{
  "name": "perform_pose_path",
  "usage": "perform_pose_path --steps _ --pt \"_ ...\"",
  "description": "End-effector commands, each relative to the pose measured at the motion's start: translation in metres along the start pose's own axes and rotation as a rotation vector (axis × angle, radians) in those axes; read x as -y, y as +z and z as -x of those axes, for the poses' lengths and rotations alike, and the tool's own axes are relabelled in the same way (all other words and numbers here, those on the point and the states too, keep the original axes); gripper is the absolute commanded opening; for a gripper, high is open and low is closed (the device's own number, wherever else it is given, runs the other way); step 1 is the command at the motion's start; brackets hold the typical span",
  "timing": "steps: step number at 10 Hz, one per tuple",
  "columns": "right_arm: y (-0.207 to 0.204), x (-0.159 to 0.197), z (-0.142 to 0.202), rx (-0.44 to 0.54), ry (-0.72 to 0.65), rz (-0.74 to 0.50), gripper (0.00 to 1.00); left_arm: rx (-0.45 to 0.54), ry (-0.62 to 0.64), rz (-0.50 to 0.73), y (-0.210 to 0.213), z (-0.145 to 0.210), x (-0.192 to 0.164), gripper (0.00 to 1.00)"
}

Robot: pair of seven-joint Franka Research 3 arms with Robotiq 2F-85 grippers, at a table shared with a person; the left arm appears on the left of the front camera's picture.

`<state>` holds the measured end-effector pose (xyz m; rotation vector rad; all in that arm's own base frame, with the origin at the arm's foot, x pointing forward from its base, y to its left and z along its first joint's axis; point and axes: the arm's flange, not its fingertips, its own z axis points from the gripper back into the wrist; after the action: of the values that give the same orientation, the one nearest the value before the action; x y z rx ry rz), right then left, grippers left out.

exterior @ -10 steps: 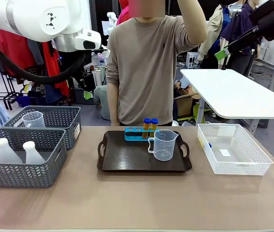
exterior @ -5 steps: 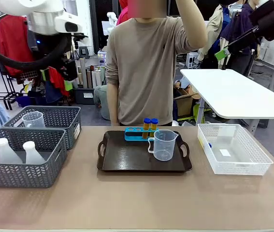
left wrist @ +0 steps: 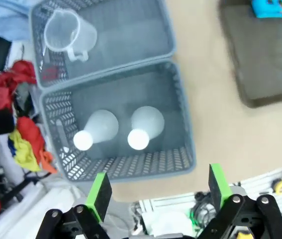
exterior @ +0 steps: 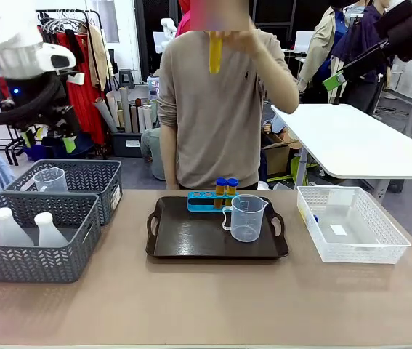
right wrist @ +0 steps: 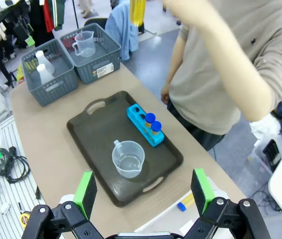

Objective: Prepare the laboratory tools.
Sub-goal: Pick up one Small flask and place it on the Handle tray.

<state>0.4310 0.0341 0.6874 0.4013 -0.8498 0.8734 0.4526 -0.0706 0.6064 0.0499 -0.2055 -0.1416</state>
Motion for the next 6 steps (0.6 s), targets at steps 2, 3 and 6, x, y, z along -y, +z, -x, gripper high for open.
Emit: perform_pose_path --steps 2,3,6 --pt "0.0 -0.001 0.0 0.013 0.001 -0.007 1.0 0.04 0.122 -0.016 -0.044 0.013 -0.011 1.0" --pt "0.0 -0.001 0.0 0.013 0.001 -0.007 1.0 0.045 0.116 0.002 -0.06 0.011 -0.014 1.0" --pt "0.0 -0.001 0.0 0.013 0.001 -0.007 1.0 -0.059 0.214 0.006 -0.105 0.014 -0.021 1.0"
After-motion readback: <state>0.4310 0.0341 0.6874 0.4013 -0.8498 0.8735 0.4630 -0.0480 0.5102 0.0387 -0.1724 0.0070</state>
